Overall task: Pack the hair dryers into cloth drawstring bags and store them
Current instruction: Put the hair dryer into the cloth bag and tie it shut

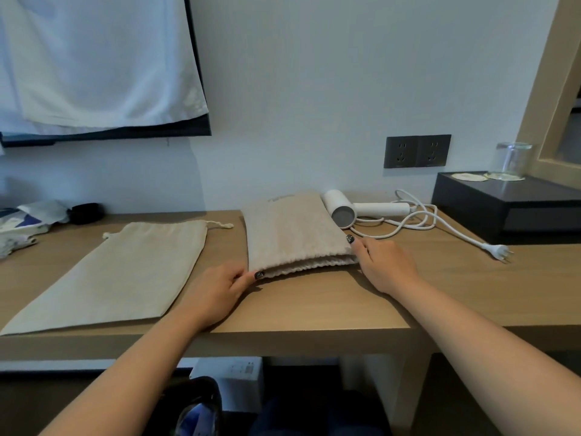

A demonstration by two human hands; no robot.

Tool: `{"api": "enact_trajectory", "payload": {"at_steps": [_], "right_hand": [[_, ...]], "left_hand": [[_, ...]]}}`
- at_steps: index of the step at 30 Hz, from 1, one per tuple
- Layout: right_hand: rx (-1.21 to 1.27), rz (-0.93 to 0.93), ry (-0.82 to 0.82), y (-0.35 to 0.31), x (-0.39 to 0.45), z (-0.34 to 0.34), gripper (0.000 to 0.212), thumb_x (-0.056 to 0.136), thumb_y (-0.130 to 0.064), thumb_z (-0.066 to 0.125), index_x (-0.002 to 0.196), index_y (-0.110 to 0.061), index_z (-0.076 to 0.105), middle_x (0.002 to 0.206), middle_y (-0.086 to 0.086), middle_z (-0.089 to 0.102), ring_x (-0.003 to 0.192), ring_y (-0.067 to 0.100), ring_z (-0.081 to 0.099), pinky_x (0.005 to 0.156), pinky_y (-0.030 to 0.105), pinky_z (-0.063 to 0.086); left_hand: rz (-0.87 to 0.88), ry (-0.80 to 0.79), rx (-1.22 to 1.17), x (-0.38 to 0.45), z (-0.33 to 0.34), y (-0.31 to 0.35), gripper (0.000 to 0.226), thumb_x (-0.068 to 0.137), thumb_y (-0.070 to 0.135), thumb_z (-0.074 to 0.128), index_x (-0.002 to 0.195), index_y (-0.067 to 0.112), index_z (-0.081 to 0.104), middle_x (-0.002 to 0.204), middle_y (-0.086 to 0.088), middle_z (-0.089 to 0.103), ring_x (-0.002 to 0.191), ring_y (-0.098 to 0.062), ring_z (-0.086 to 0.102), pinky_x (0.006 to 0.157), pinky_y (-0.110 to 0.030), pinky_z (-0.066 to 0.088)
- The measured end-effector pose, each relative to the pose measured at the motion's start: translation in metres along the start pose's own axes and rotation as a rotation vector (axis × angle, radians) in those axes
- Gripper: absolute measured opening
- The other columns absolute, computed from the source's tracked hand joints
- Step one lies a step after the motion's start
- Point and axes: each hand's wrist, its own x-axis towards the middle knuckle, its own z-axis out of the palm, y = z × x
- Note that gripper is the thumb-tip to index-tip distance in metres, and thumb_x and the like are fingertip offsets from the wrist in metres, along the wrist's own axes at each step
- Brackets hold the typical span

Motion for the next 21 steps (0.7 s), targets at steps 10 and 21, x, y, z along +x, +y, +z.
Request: {"api": "enact_trajectory", "payload": {"at_steps": [10, 21], "right_hand": [[-0.166, 0.297, 0.141, 0.006, 0.009, 0.007, 0.054, 0.104, -0.036, 0.023, 0.080, -0.009, 0.064, 0.083, 0.012, 0.066, 0.076, 0.031, 0.062, 0.068, 0.036, 0.048], [-0.167, -0.282, 0.497, -0.025, -0.008, 0.009, 0.024, 0.090, -0.023, 0.055, 0.109, -0.010, 0.063, 0.100, 0.007, 0.063, 0.091, 0.024, 0.055, 0.077, 0.039, 0.039]], "left_hand": [[-0.073, 0.170, -0.323, -0.007, -0.011, 0.005, 0.041, 0.103, 0.030, 0.039, 0.065, 0.018, 0.049, 0.060, 0.003, 0.048, 0.060, -0.012, 0.043, 0.059, -0.027, 0.034], [-0.145, 0.210, -0.614, -0.006, -0.012, 0.004, 0.033, 0.101, 0.025, 0.045, 0.077, 0.011, 0.064, 0.078, -0.006, 0.063, 0.059, 0.003, 0.052, 0.057, -0.011, 0.041]]}}
